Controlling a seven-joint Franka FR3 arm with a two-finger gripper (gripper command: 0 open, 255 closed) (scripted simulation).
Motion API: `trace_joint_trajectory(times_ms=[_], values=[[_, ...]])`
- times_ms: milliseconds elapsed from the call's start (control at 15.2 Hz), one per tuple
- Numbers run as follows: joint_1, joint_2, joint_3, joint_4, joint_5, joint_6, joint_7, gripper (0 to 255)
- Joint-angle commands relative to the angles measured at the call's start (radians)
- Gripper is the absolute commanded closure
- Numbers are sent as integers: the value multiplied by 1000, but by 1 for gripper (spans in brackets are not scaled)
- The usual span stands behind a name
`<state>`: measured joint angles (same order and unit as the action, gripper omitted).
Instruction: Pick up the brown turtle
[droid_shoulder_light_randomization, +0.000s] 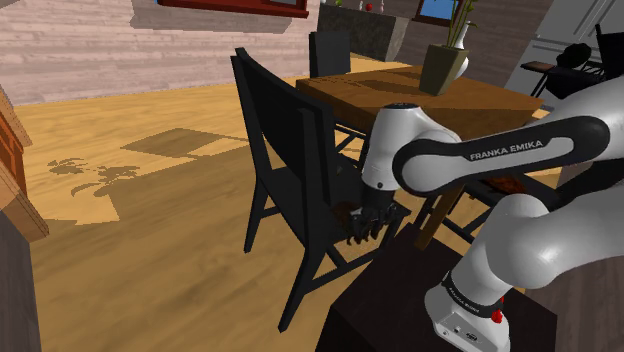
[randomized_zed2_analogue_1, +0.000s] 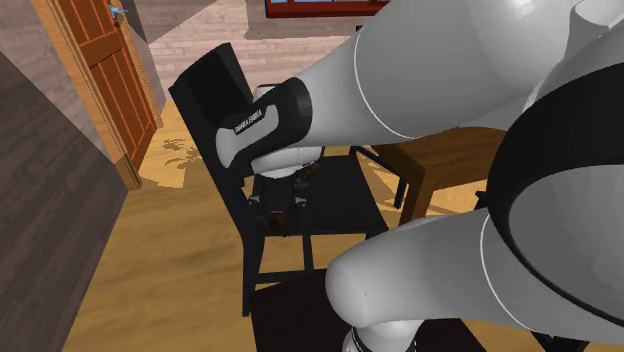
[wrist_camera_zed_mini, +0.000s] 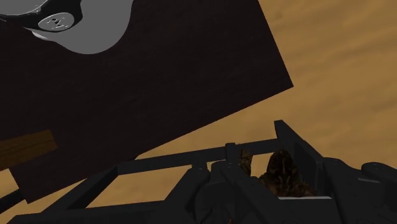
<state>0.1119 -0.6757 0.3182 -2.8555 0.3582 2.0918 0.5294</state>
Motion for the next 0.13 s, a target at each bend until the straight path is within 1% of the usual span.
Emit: trace_joint_trajectory(times_ms=[0,66], values=[[-1,-10,-3,11,-4,-21,4,255],[-1,-10,-3,11,-4,-21,4,255]])
